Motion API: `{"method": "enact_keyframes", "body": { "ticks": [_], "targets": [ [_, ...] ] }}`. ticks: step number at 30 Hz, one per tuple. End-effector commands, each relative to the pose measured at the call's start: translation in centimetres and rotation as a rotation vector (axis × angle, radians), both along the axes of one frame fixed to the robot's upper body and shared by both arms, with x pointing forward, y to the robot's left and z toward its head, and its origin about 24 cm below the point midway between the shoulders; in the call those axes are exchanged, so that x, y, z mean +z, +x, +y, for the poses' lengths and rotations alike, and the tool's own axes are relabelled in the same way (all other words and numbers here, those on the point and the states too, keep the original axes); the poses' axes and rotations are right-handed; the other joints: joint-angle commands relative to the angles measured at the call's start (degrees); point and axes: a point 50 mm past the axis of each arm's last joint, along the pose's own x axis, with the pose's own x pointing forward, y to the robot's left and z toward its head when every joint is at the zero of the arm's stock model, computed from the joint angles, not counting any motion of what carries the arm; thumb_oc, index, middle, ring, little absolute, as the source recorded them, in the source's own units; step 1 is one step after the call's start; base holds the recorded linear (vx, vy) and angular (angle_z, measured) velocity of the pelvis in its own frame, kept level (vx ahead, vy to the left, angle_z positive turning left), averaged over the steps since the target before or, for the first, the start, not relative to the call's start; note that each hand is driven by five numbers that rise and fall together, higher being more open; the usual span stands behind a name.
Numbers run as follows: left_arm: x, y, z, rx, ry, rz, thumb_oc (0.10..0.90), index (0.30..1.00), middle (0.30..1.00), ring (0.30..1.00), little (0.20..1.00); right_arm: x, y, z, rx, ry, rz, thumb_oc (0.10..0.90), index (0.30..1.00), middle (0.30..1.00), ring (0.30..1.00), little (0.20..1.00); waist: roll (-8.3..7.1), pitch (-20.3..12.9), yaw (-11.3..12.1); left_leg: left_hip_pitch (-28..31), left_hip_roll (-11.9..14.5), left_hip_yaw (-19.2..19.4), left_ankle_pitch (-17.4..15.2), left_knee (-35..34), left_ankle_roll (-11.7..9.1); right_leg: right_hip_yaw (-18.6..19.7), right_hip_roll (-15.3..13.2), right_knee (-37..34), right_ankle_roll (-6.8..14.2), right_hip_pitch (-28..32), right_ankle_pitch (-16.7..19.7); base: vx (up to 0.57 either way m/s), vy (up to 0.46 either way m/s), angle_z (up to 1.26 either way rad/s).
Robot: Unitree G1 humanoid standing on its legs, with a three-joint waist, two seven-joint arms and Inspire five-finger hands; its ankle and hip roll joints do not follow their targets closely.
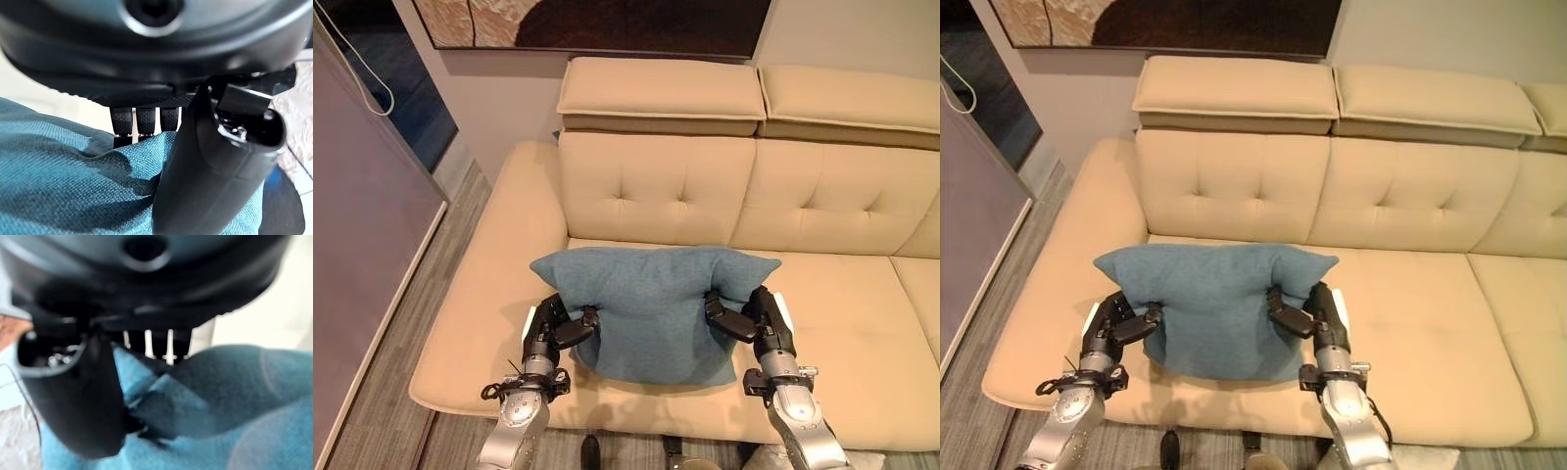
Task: Pick up all the scattered cushions and arrange them neatly on the sofa.
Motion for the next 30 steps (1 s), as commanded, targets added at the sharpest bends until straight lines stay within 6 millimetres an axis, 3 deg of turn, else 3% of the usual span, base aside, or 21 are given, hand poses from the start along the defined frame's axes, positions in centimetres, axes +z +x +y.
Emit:
{"method": "enact_keyframes", "body": {
  "ticks": [1, 4, 9, 13, 16, 19, 26, 30],
  "targets": [
    [8.5, 4.5, -3.6, -0.151, 0.001, -0.441, 0.4, 0.3, 0.3, 0.3, 0.3, 7.2, 3.0, 2.7, 0.094, 0.012, -0.381, 0.4, 0.3, 0.3, 0.3, 0.3, -1.4, -5.1, -0.1, 1.1, -4.0, 1.9, -7.7, 3.7, 1.0, -2.3, -2.5, 2.8, 4.3, 2.9, -7.0, 0.02, -0.056, 0.14],
    [9.0, 5.3, -4.0, -0.146, 0.016, -0.457, 0.4, 0.3, 0.3, 0.3, 0.3, 7.8, 3.8, 3.0, 0.098, 0.0, -0.4, 0.4, 0.3, 0.3, 0.3, 0.3, -1.09, -4.9, -0.1, 1.0, -3.8, 1.9, -6.9, 2.5, 0.7, -2.7, -2.3, 1.6, 4.3, 2.9, -6.6, 0.0, -0.038, 0.09],
    [12.1, 8.7, -5.3, -0.107, 0.022, -0.536, 0.4, 0.3, 0.3, 0.3, 0.3, 11.5, 7.1, 4.7, 0.103, -0.078, -0.52, 0.4, 0.3, 0.3, 0.3, 0.3, -0.24, -3.2, 0.1, -3.2, -3.2, 1.5, -4.8, 0.5, 0.1, -2.8, -1.7, 0.3, 4.4, -1.5, -5.5, -0.1, -0.022, 0.02],
    [17.6, 12.0, -6.6, -0.106, 0.076, -0.673, 0.4, 0.3, 0.3, 0.3, 0.3, 16.6, 10.2, 6.3, 0.09, -0.141, -0.659, 0.4, 0.3, 0.3, 0.3, 0.3, 0.13, -0.8, -0.1, -9.4, -3.3, 0.7, -3.4, 1.4, -0.3, -2.3, -1.5, 1.1, 4.2, -7.3, -4.3, -0.15, 0.0, 0.08],
    [21.4, 13.3, -6.5, -0.074, 0.137, -0.772, 0.4, 0.3, 0.3, 0.3, 0.3, 20.3, 11.5, 6.7, 0.067, -0.19, -0.751, 0.4, 0.3, 0.3, 0.3, 0.3, 0.08, 0.2, -0.1, -13.5, -3.6, 0.5, -3.1, 3.5, -0.6, -2.3, -1.7, 2.4, 4.0, -10.6, -3.7, -0.11, -0.002, 0.11],
    [23.9, 14.1, -6.5, -0.032, 0.185, -0.832, 0.4, 0.3, 0.3, 0.3, 0.3, 22.9, 12.1, 7.0, 0.047, -0.209, -0.815, 0.4, 0.3, 0.3, 0.3, 0.3, -0.03, 0.3, -0.2, -16.8, -3.8, 0.2, -2.9, 5.0, -0.8, -2.1, -2.1, 3.1, 3.9, -13.4, -3.1, -0.05, -0.004, 0.02],
    [27.8, 14.8, -6.6, 0.016, 0.245, -0.919, 0.4, 0.3, 0.3, 0.3, 0.3, 26.1, 13.0, 7.8, 0.031, -0.259, -0.875, 0.4, 0.3, 0.3, 0.3, 0.3, 0.03, 0.5, -0.2, -20.2, -4.1, 0.1, -2.0, 4.8, -1.0, -1.5, -2.4, 2.9, 4.2, -16.8, -2.0, 0.0, 0.0, 0.0],
    [27.8, 14.9, -6.8, 0.005, 0.24, -0.911, 0.4, 0.3, 0.3, 0.3, 0.3, 25.8, 13.3, 7.9, 0.029, -0.262, -0.851, 0.4, 0.3, 0.3, 0.3, 0.3, 0.2, 0.4, -0.2, -20.7, -4.4, 0.2, -0.9, 3.3, -1.1, -1.3, -2.4, 2.1, 4.3, -17.9, -1.3, 0.01, 0.005, -0.05]
  ]
}}
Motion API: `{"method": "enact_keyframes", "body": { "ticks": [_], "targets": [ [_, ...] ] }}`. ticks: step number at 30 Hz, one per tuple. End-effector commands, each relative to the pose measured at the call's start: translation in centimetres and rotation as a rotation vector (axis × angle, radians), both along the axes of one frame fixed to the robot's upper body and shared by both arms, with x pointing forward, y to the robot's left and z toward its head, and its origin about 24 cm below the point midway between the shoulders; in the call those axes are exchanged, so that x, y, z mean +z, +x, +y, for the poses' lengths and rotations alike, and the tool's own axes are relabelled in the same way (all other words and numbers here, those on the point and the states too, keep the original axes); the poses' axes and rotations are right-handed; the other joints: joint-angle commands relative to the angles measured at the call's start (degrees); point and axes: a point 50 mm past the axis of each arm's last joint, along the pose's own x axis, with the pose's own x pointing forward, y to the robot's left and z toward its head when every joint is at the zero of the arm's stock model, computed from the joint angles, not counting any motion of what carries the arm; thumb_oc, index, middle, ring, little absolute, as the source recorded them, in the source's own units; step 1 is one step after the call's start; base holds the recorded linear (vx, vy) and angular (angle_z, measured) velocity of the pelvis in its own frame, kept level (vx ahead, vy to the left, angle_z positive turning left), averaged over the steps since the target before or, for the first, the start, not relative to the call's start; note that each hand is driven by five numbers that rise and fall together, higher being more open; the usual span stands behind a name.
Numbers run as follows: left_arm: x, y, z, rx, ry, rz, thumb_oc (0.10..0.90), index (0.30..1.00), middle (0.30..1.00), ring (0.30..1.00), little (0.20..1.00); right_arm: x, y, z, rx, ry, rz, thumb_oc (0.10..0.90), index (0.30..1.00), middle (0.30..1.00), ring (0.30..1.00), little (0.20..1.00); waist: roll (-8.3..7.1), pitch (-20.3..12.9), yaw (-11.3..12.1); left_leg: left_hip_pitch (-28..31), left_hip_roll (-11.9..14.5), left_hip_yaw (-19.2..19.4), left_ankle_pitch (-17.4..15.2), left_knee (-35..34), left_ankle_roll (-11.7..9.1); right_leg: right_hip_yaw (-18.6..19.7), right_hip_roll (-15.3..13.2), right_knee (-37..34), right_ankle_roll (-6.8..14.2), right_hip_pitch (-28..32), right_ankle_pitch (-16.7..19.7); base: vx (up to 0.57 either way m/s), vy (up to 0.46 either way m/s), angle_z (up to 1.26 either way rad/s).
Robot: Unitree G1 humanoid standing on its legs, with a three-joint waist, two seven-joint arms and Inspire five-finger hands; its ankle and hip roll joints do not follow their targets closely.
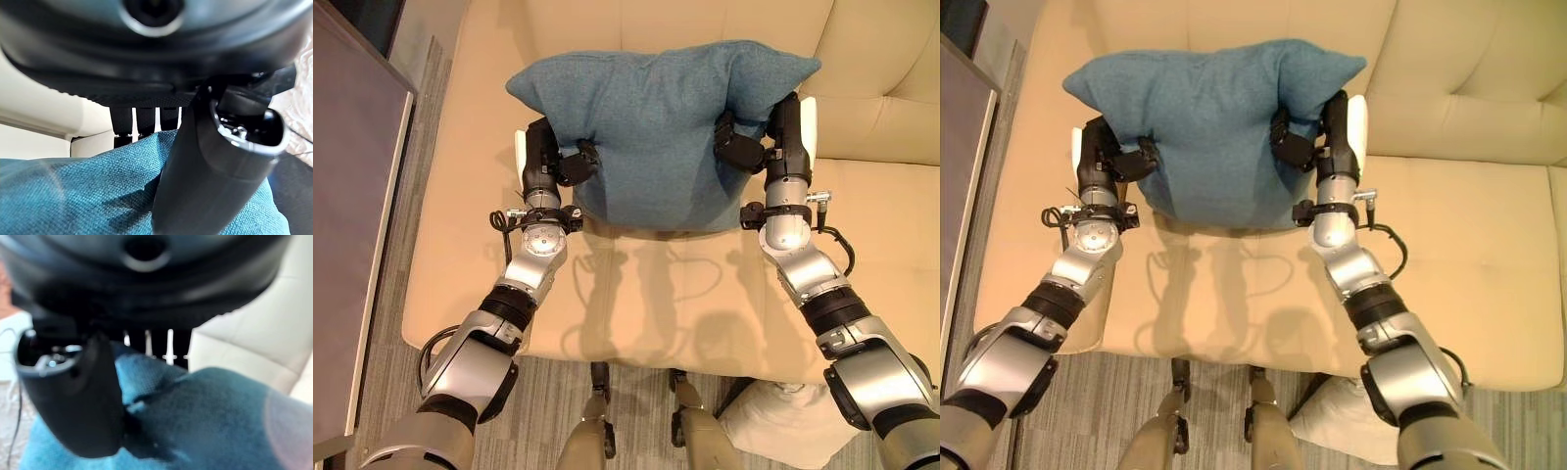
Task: Pick up all the scattered cushions and arrange them neatly on the sofa.
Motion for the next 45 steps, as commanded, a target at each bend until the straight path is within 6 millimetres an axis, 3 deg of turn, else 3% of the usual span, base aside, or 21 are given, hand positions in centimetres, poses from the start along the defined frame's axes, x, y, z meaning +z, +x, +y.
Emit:
{"method": "enact_keyframes", "body": {
  "ticks": [1, 7, 8, 9, 12, 19, 27, 32, 37, 39, 40, 43, 44, 45],
  "targets": [
    [9.3, -1.4, -4.9, -0.216, 0.076, -0.416, 0.4, 0.3, 0.3, 0.3, 0.3, 7.0, -1.2, 5.7, 0.222, -0.03, -0.307, 0.4, 0.3, 0.3, 0.3, 0.3, -3.26, -2.8, -0.4, 1.5, -3.5, 0.9, -5.9, 3.0, 0.7, 0.7, -1.8, 1.9, 5.4, 3.5, -5.6, 0.02, 0.005, -0.07],
    [7.2, -1.5, -5.5, -0.243, 0.047, -0.358, 0.4, 0.3, 0.3, 0.3, 0.3, 5.0, -0.9, 5.9, 0.218, -0.023, -0.245, 0.4, 0.3, 0.3, 0.3, 0.3, -3.05, -2.5, -0.5, 1.3, -3.7, 0.9, -5.7, 2.3, 0.6, 0.7, -1.7, 2.1, 5.2, 2.8, -5.8, 0.0, -0.001, -0.01],
    [6.9, -1.4, -5.5, -0.244, 0.049, -0.347, 0.574, 0.561, 0.561, 0.561, 0.561, 4.7, -0.8, 5.8, 0.212, -0.031, -0.229, 0.524, 0.486, 0.486, 0.486, 0.486, -3.02, -2.4, -0.4, 1.4, -3.7, 0.9, -5.6, 2.2, 0.6, 0.6, -1.7, 2.1, 5.2, 2.8, -5.8, 0.0, 0.0, 0.0],
    [6.3, -1.3, -5.7, -0.245, 0.051, -0.323, 0.8, 0.9, 0.9, 0.9, 0.9, 4.3, -0.6, 5.7, 0.194, -0.038, -0.213, 0.8, 0.9, 0.9, 0.9, 0.9, -2.9, -2.1, -0.3, 1.9, -3.6, 0.8, -5.8, 1.9, 0.5, 0.6, -1.6, 2.0, 5.2, 3.2, -6.0, 0.0, 0.0, 0.0],
    [6.1, -0.8, -5.4, -0.225, 0.073, -0.297, 0.8, 0.9, 0.9, 0.9, 0.9, 4.3, -0.1, 5.0, 0.145, -0.057, -0.202, 0.8, 0.9, 0.9, 0.9, 0.9, -2.9, -2.0, -0.5, 1.5, -3.7, 0.6, -5.3, 1.6, 0.5, 0.4, -1.7, 1.8, 5.2, 2.7, -5.5, -0.02, -0.005, 0.04],
    [8.2, 0.3, -1.9, -0.109, 0.12, -0.29, 0.8, 0.9, 0.9, 0.9, 0.9, 6.4, 1.3, 0.0, -0.027, -0.07, -0.143, 0.8, 0.9, 0.9, 0.9, 0.9, -3.17, -1.9, 0.0, 2.2, -3.6, 0.1, -5.0, 0.9, 0.1, -0.3, -1.6, 1.4, 5.4, 3.4, -5.6, 0.0, -0.016, 0.04],
    [6.9, -0.2, 2.7, -0.036, 0.094, -0.253, 0.8, 0.9, 0.9, 0.9, 0.9, 5.3, 0.6, -6.1, -0.096, 0.004, -0.042, 0.8, 0.9, 0.9, 0.9, 0.9, -3.77, -3.0, 0.3, 3.9, -3.5, -0.1, -5.3, 0.7, 0.1, -0.8, -1.5, 1.1, 5.2, 5.3, -6.0, 0.01, -0.008, 0.02],
    [4.4, -1.2, 5.5, 0.003, 0.058, -0.202, 0.8, 0.9, 0.9, 0.9, 0.9, 2.7, -0.7, -9.4, -0.115, 0.086, 0.017, 0.8, 0.9, 0.9, 0.9, 0.9, -4.11, -4.1, 0.5, 5.1, -3.4, 0.0, -5.6, 0.6, 0.1, -1.1, -1.4, 0.9, 5.0, 6.7, -6.5, 0.02, -0.016, 0.07],
    [1.8, -2.3, 5.8, -0.023, 0.01, -0.167, 0.8, 0.9, 0.9, 0.9, 0.9, -0.1, -2.0, -10.1, -0.086, 0.136, 0.055, 0.8, 0.9, 0.9, 0.9, 0.9, -4.36, -4.6, 0.5, 6.1, -3.2, -0.2, -5.8, 0.4, 0.1, -1.3, -1.3, 0.8, 4.8, 7.8, -7.0, 0.0, -0.014, 0.09],
    [1.7, -2.4, 5.8, -0.024, 0.011, -0.164, 0.8, 0.9, 0.9, 0.9, 0.9, -0.2, -2.1, -10.2, -0.087, 0.136, 0.058, 0.8, 0.9, 0.9, 0.9, 0.9, -4.39, -4.7, 0.6, 6.1, -3.2, -0.3, -5.8, 0.4, 0.1, -1.4, -1.3, 0.8, 4.8, 7.8, -7.0, 0.01, -0.009, 0.05],
    [-0.5, -3.3, 5.4, -0.052, -0.028, -0.128, 0.8, 0.9, 0.9, 0.9, 0.9, -2.6, -3.0, -9.8, -0.06, 0.165, 0.082, 0.8, 0.9, 0.9, 0.9, 0.9, -4.49, -4.7, 0.6, 7.1, -3.1, -0.3, -5.9, 0.2, 0.1, -1.5, -1.2, 0.7, 4.8, 9.0, -7.3, 0.01, -0.013, 0.04],
    [-2.6, -4.4, 5.1, -0.076, -0.039, -0.089, 0.8, 0.9, 0.9, 0.9, 0.9, -4.7, -4.0, -9.4, -0.035, 0.187, 0.114, 0.8, 0.9, 0.9, 0.9, 0.9, -4.45, -4.7, 0.6, 8.0, -3.1, -0.3, -6.0, 0.0, 0.1, -1.7, -1.1, 0.6, 4.7, 9.9, -7.6, 0.0, -0.001, 0.03],
    [-4.6, -5.5, 4.9, -0.092, -0.053, -0.043, 0.8, 0.9, 0.9, 0.9, 0.9, -7.0, -5.1, -9.1, -0.024, 0.194, 0.162, 0.8, 0.9, 0.9, 0.9, 0.9, -4.58, -4.8, 0.7, 8.8, -3.1, -0.2, -6.1, 0.0, 0.1, -1.9, -1.1, 0.4, 4.7, 11.0, -7.8, 0.02, -0.007, 0.05],
    [-8.0, -7.5, 5.3, -0.102, -0.058, 0.052, 0.8, 0.9, 0.9, 0.9, 0.9, -10.2, -6.8, -8.8, -0.023, 0.176, 0.241, 0.8, 0.9, 0.9, 0.9, 0.9, -4.82, -4.8, 0.9, 10.2, -3.1, -0.1, -6.3, 0.0, 0.1, -2.2, -1.1, 0.3, 4.8, 12.6, -8.0, 0.02, -0.007, 0.03]
  ]
}}
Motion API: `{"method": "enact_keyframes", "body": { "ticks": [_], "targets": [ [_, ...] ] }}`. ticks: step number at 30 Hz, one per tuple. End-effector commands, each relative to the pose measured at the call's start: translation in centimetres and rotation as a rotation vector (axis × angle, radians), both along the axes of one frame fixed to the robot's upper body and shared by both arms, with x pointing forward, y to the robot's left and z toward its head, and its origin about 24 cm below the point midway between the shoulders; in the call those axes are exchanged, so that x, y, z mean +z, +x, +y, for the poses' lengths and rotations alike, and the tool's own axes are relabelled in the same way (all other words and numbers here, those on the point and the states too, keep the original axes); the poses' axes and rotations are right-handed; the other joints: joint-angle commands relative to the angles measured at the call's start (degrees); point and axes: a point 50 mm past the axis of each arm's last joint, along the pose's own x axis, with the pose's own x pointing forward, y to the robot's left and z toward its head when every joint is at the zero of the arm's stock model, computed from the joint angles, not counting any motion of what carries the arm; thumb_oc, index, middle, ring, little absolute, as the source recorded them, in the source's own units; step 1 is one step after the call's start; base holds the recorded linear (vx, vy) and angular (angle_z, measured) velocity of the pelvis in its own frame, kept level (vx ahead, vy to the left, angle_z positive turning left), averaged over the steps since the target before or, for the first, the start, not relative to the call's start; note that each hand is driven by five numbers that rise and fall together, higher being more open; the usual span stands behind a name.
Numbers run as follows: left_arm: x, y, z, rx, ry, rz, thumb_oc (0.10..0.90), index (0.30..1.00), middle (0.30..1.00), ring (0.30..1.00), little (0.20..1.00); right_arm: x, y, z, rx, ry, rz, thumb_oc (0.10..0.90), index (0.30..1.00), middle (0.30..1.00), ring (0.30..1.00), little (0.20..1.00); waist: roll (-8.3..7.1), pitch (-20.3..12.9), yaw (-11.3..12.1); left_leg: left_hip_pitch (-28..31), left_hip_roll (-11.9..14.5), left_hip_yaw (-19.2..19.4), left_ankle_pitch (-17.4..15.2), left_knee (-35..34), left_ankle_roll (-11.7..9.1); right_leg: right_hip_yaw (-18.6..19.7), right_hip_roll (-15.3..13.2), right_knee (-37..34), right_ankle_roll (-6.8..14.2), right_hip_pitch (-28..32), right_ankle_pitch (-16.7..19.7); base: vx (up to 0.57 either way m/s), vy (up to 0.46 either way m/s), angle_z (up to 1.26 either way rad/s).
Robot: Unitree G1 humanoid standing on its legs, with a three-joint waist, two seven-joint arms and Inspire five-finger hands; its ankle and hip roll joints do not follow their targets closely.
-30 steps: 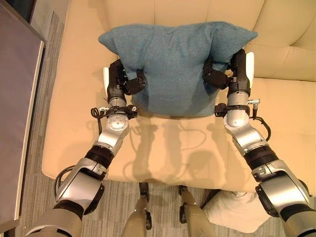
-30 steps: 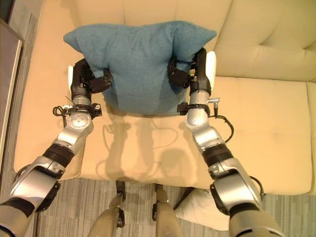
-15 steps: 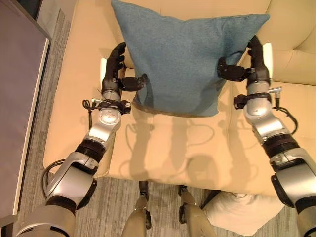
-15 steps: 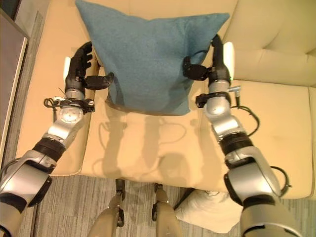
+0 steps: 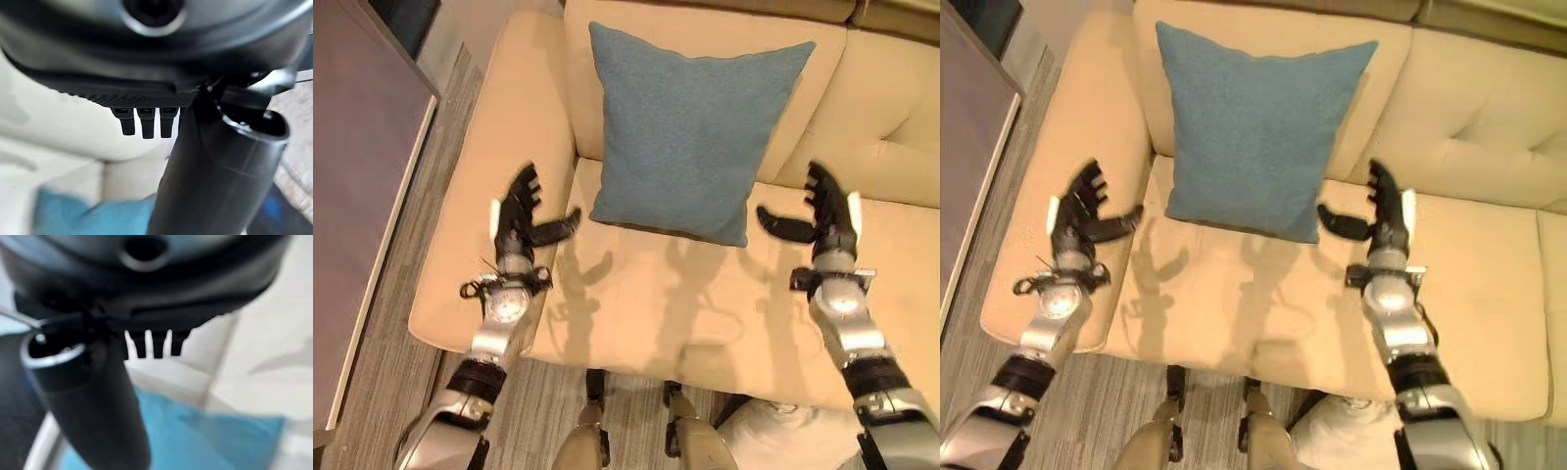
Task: Pick up all the scattered cushions and arrange them neatly on the sofa.
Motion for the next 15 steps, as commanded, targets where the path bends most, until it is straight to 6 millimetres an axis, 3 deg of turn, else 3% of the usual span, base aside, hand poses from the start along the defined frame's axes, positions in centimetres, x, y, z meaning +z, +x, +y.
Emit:
{"method": "enact_keyframes", "body": {
  "ticks": [1, 4, 5, 6, 13, 14, 15],
  "targets": [
    [1.5, -0.4, 0.5, -0.04, 0.077, -0.112, 0.8, 0.9, 0.9, 0.9, 0.9, 1.0, -1.1, -0.3, 0.03, -0.107, -0.092, 0.8, 0.9, 0.9, 0.9, 0.9, -2.52, -6.0, 0.8, 4.1, -2.7, 1.3, -5.8, 0.1, -0.1, 0.9, -0.6, 0.3, 2.7, 4.5, -5.8, 0.0, 0.0, 0.0],
    [-2.3, -2.9, 1.7, -0.017, 0.071, 0.016, 0.8, 0.9, 0.9, 0.9, 0.9, -1.9, -3.2, -0.7, 0.018, -0.153, 0.01, 0.8, 0.9, 0.9, 0.9, 0.9, -2.63, -6.4, 0.9, 5.6, -2.5, 1.5, -6.1, 0.1, -0.1, 0.6, -0.6, 0.3, 2.8, 6.2, -6.3, 0.0, 0.0, 0.0],
    [-2.3, -2.9, 1.7, -0.017, 0.071, 0.016, 0.8, 0.9, 0.9, 0.9, 0.9, -1.9, -3.2, -0.7, 0.018, -0.153, 0.01, 0.8, 0.9, 0.9, 0.9, 0.9, -2.63, -6.4, 0.9, 5.6, -2.5, 1.5, -6.1, 0.1, -0.1, 0.6, -0.6, 0.3, 2.8, 6.2, -6.3, 0.03, -0.015, -0.01],
    [-4.8, -4.8, 2.4, -0.002, 0.065, 0.113, 0.8, 0.9, 0.9, 0.9, 0.9, -4.3, -4.8, -0.9, 0.005, -0.143, 0.086, 0.8, 0.9, 0.9, 0.9, 0.9, -2.68, -6.9, 0.9, 6.7, -2.4, 1.5, -6.2, 0.1, 0.0, 0.3, -0.7, 0.3, 2.8, 7.5, -6.5, 0.02, -0.006, -0.05],
    [-13.3, -11.7, 4.6, 0.058, 0.069, 0.511, 0.8, 0.9, 0.9, 0.9, 0.9, -11.7, -10.2, -1.5, -0.048, -0.09, 0.387, 0.8, 0.9, 0.9, 0.9, 0.9, -2.71, -8.9, 1.1, 10.8, -2.1, 1.8, -6.7, 0.1, 0.1, -0.2, -0.7, 0.3, 3.2, 11.8, -6.9, 0.0, -0.001, 0.0],
    [-13.3, -11.8, 4.6, 0.058, 0.069, 0.511, 0.8, 0.9, 0.9, 0.9, 0.9, -11.7, -10.2, -1.5, -0.048, -0.09, 0.387, 0.8, 0.9, 0.9, 0.9, 0.9, -2.71, -8.9, 1.1, 10.9, -2.1, 1.8, -6.7, 0.1, 0.1, -0.2, -0.7, 0.3, 3.2, 11.8, -6.9, 0.0, 0.0, 0.0],
    [-15.6, -13.8, 4.9, 0.064, 0.107, 0.644, 0.8, 0.9, 0.9, 0.9, 0.9, -13.5, -11.5, -1.3, -0.05, -0.075, 0.471, 0.8, 0.9, 0.9, 0.9, 0.9, -2.79, -9.4, 1.1, 12.1, -2.0, 2.1, -6.9, 0.1, 0.3, 0.0, -0.6, 0.3, 3.2, 13.0, -7.1, 0.0, 0.0, 0.0]
  ]
}}
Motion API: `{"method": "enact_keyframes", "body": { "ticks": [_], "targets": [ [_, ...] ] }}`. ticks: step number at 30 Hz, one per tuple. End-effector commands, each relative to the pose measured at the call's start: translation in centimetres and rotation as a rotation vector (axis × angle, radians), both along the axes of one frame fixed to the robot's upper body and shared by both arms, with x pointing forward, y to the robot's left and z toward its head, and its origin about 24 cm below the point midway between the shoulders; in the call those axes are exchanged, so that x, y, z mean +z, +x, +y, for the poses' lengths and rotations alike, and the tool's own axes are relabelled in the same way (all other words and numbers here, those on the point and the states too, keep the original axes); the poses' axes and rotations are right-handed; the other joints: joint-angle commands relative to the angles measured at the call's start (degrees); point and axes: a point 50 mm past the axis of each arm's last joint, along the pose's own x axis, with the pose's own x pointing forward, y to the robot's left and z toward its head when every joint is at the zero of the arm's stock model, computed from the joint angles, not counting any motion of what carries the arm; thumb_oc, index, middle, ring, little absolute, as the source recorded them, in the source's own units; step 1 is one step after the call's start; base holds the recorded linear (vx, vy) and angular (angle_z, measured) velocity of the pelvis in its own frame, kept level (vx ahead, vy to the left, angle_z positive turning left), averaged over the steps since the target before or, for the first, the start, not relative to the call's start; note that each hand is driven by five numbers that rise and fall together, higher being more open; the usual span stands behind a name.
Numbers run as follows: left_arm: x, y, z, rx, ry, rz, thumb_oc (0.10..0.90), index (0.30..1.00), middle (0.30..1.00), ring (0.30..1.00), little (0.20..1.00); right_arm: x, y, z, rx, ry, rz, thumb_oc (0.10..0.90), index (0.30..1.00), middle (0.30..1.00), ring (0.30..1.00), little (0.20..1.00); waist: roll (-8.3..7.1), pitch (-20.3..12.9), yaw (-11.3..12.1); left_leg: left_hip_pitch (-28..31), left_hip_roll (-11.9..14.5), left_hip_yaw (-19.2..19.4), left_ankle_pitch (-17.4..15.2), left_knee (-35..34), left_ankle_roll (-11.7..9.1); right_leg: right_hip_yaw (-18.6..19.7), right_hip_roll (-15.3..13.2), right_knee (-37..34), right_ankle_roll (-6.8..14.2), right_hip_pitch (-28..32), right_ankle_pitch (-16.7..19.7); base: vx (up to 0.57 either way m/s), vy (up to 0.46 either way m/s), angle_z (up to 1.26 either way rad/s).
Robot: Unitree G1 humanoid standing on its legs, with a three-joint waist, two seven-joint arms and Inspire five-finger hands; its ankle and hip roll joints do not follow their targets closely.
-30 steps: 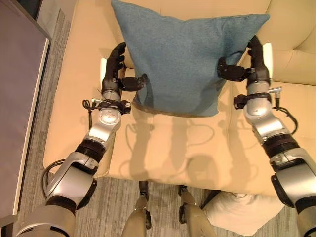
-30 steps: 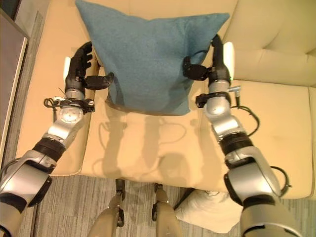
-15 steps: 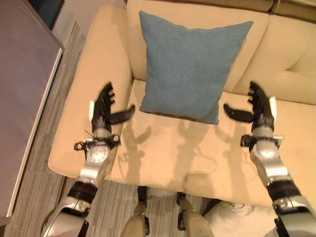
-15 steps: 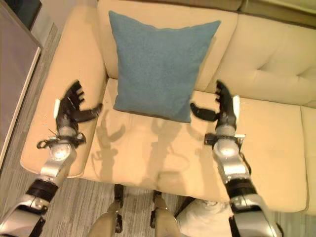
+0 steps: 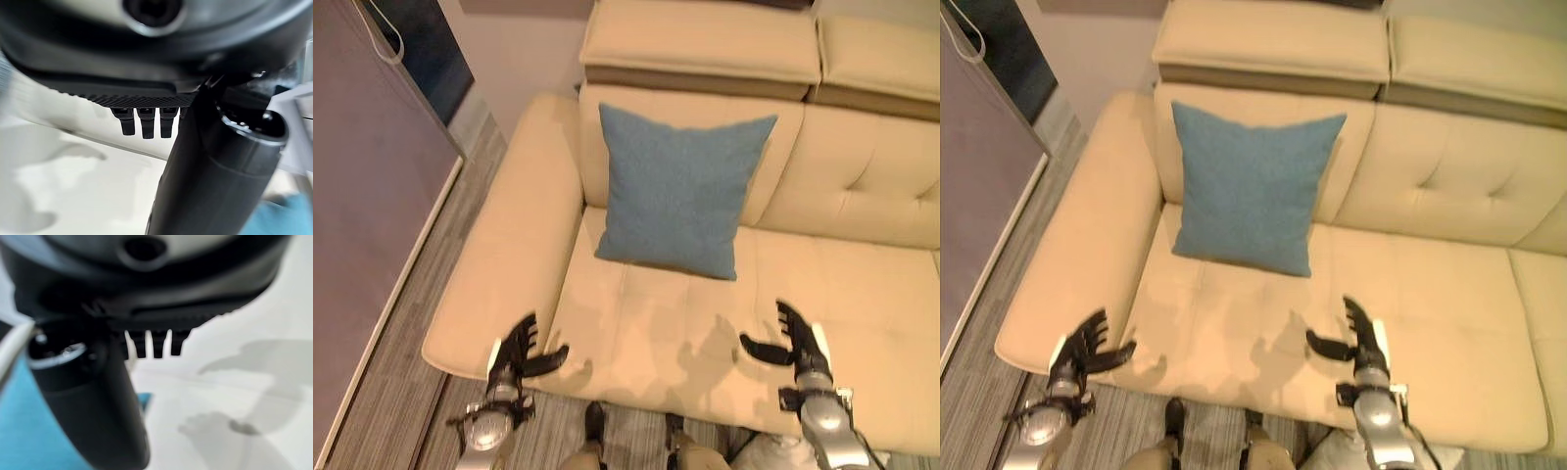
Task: Pick up all the scattered cushions and arrange them neatly on the sofa.
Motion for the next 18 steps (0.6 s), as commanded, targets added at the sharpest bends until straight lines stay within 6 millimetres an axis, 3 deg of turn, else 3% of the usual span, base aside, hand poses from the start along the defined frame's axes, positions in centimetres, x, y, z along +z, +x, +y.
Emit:
{"method": "enact_keyframes", "body": {
  "ticks": [1, 2, 3, 6, 10, 14, 18],
  "targets": [
    [-0.5, 0.2, 0.9, -0.062, 0.095, 0.041, 0.8, 0.9, 0.9, 0.9, 0.9, 0.6, 0.4, -0.7, 0.011, -0.038, -0.05, 0.8, 0.9, 0.9, 0.9, 0.9, -2.16, -5.2, 0.9, 2.5, -2.2, 1.6, -4.4, 0.2, -0.3, 0.1, -0.1, 0.4, 2.9, 3.7, -5.1, 0.0, 0.0, 0.0],
    [-0.5, 0.2, 0.8, -0.062, 0.095, 0.041, 0.8, 0.9, 0.9, 0.9, 0.9, 0.6, 0.4, -0.7, 0.011, -0.038, -0.05, 0.8, 0.9, 0.9, 0.9, 0.9, -2.15, -5.1, 0.9, 2.6, -2.2, 1.6, -4.4, 0.2, -0.3, 0.1, -0.1, 0.4, 3.0, 3.8, -5.1, 0.0, 0.0, 0.0],
    [-2.3, -1.7, 0.9, -0.072, 0.121, 0.161, 0.8, 0.9, 0.9, 0.9, 0.9, -0.9, -0.6, -0.4, 0.005, -0.021, 0.025, 0.8, 0.9, 0.9, 0.9, 0.9, -2.2, -5.6, 0.8, 3.8, -2.1, 1.6, -4.7, 0.2, -0.2, 0.1, 0.1, 0.4, 2.9, 5.0, -5.5, -0.02, -0.004, -0.03],
    [-4.5, -4.5, 1.3, -0.05, 0.14, 0.324, 0.8, 0.9, 0.9, 0.9, 0.9, -3.3, -2.7, -0.3, -0.011, -0.007, 0.153, 0.8, 0.9, 0.9, 0.9, 0.9, -2.38, -6.4, 0.8, 5.3, -1.7, 1.8, -5.0, 0.2, -0.3, 0.1, 0.4, 0.4, 2.7, 6.6, -6.2, -0.02, -0.028, -0.03],
    [-6.0, -7.2, 2.1, 0.001, 0.163, 0.479, 0.8, 0.9, 0.9, 0.9, 0.9, -5.4, -4.8, 0.0, -0.059, 0.045, 0.265, 0.8, 0.9, 0.9, 0.9, 0.9, -2.68, -6.5, 0.5, 6.8, -1.1, 1.7, -5.2, 0.2, -0.7, -0.1, 0.9, 0.6, 2.1, 8.4, -7.2, -0.03, -0.039, 0.02],
    [-6.2, -7.4, 2.1, -0.007, 0.177, 0.497, 0.8, 0.9, 0.9, 0.9, 0.9, -6.5, -6.1, 0.2, -0.076, 0.065, 0.338, 0.8, 0.9, 0.9, 0.9, 0.9, -2.92, -5.8, 0.4, 7.5, -0.3, 1.3, -5.0, 1.3, -1.2, -0.1, 1.6, 0.6, 1.4, 9.7, -7.9, -0.06, -0.062, 0.06],
    [-5.9, -6.2, 2.0, -0.021, 0.192, 0.468, 0.8, 0.9, 0.9, 0.9, 0.9, -6.9, -6.4, 0.2, -0.092, 0.068, 0.371, 0.8, 0.9, 0.9, 0.9, 0.9, -3.58, -4.1, 0.6, 3.4, -0.1, 0.8, -5.4, 7.7, -1.5, -0.3, 1.3, 0.4, 1.0, 9.4, -7.9, -0.17, -0.035, 0.14]
  ]
}}
